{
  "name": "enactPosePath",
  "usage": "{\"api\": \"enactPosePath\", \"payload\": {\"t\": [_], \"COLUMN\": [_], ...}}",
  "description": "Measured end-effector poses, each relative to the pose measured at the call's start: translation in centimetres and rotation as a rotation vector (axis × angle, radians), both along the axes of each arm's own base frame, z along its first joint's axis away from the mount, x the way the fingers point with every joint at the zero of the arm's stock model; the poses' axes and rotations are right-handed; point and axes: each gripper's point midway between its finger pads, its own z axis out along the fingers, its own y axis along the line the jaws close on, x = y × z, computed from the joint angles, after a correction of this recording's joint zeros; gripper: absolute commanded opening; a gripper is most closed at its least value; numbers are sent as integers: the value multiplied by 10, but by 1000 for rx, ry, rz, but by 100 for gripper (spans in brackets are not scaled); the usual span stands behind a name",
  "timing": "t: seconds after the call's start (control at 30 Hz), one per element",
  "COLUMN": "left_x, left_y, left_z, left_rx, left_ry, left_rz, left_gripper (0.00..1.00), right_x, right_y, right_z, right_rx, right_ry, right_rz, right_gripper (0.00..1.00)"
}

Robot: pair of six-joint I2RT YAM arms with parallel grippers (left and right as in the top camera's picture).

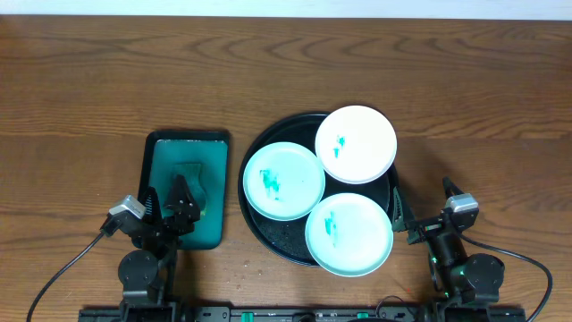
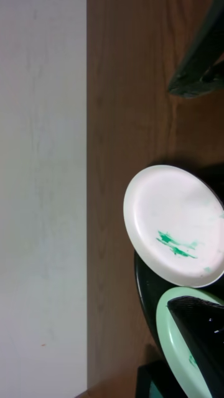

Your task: Clean dirty plates on tray and stack at the side

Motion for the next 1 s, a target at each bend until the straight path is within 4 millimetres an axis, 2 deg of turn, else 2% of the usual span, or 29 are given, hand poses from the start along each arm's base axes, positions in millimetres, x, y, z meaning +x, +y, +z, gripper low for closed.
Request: {"api": "enactPosePath", "payload": {"t": [0.4,0.67,0.87,1.0], "left_x": [0,0,-1,5], "left_y": [0,-19,-32,-34], "left_z": [0,2,-5,8], "left_rx": [-1,5,44,82], "left_ry": [1,-5,86,175], "left_rz": [-2,-111,-193,-220], "left_gripper": [82,82,82,82], "right_x": [0,0,0,0], "right_y": [0,0,0,0], "right_z": [0,0,0,0], "right_rx": [0,0,0,0], "right_ry": [0,0,0,1], "right_rz": [0,0,0,0], "right_gripper": [99,99,99,99]}}
